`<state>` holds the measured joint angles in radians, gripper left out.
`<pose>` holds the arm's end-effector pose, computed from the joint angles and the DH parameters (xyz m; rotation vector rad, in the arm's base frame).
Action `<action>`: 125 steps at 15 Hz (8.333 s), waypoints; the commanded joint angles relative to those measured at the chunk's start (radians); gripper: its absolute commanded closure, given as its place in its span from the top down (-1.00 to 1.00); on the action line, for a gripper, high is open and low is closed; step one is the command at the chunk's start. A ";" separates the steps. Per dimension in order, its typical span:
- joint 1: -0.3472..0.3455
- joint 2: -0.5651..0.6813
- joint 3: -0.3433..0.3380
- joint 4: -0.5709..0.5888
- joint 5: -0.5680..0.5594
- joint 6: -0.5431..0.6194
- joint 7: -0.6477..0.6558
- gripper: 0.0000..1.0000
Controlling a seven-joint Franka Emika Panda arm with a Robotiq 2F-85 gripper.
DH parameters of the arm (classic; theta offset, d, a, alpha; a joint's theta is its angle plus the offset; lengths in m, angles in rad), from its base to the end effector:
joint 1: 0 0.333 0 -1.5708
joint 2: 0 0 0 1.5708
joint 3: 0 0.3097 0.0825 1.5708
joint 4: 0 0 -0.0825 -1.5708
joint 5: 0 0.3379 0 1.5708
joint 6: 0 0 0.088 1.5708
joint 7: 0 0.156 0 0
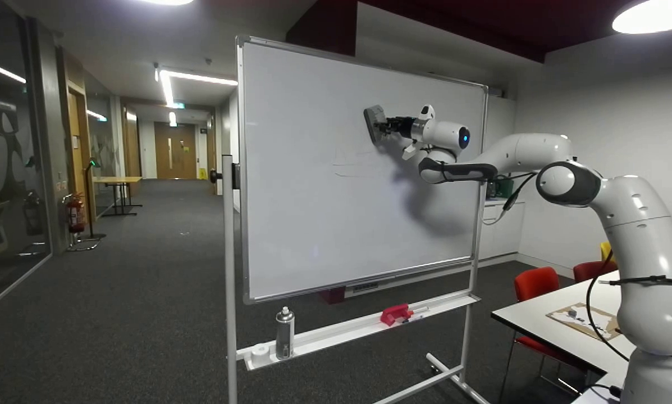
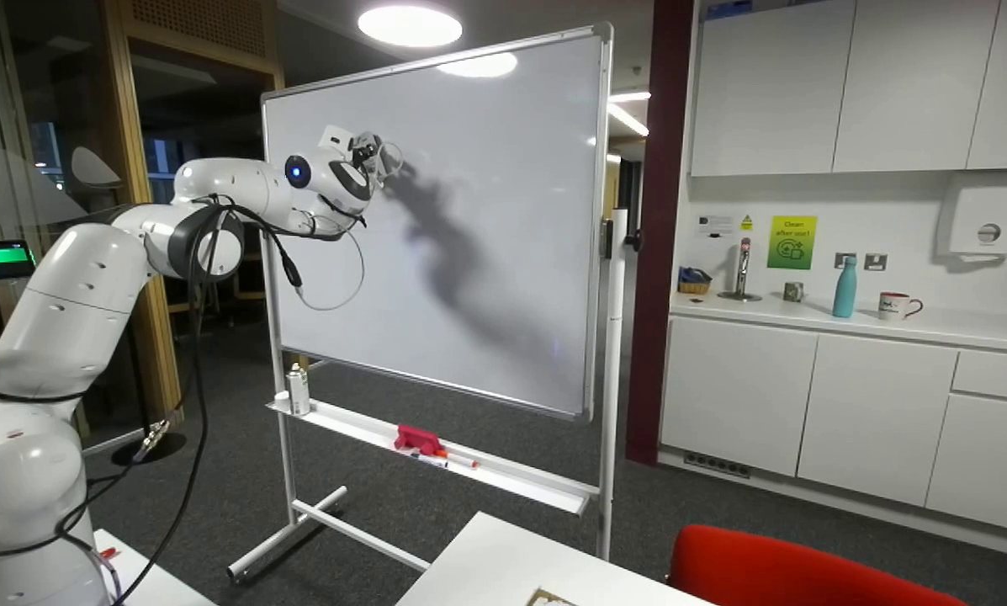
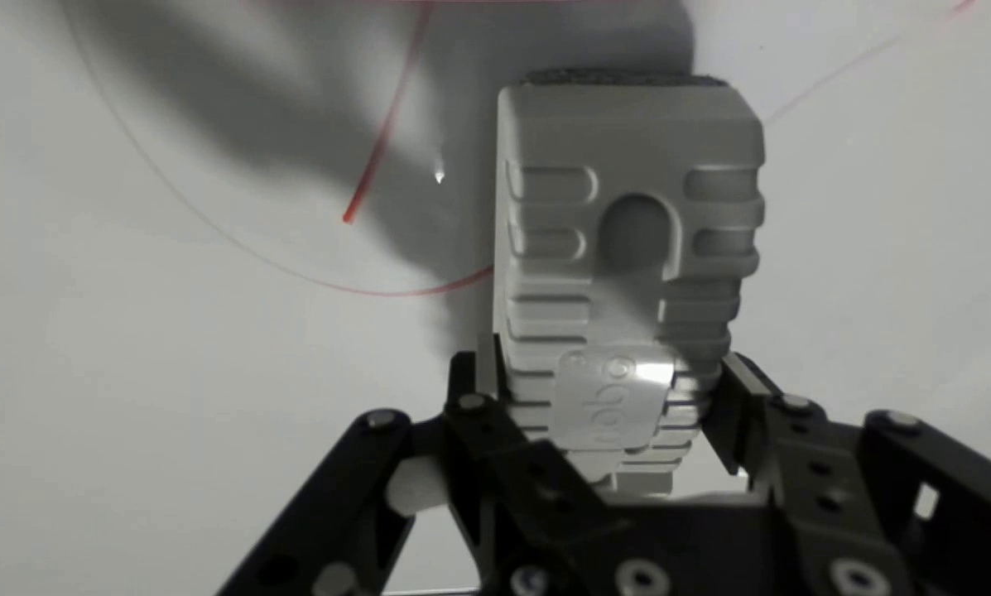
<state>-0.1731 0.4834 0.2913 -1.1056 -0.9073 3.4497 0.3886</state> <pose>0.6661 0.1065 0.7458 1.7967 0.6701 2.3857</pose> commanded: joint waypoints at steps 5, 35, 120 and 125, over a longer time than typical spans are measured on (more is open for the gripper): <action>-0.057 0.050 -0.015 0.109 0.090 -0.078 0.010 -0.32; -0.022 0.104 0.110 -0.044 -0.343 -0.080 -0.060 -0.32; -0.119 0.095 0.386 -0.335 -0.318 -0.174 -0.358 -0.32; -0.301 0.203 0.698 -0.340 -0.169 -0.379 -0.626 -0.32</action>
<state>-0.3669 0.6383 0.8165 -1.4466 -1.1668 3.1815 -0.0630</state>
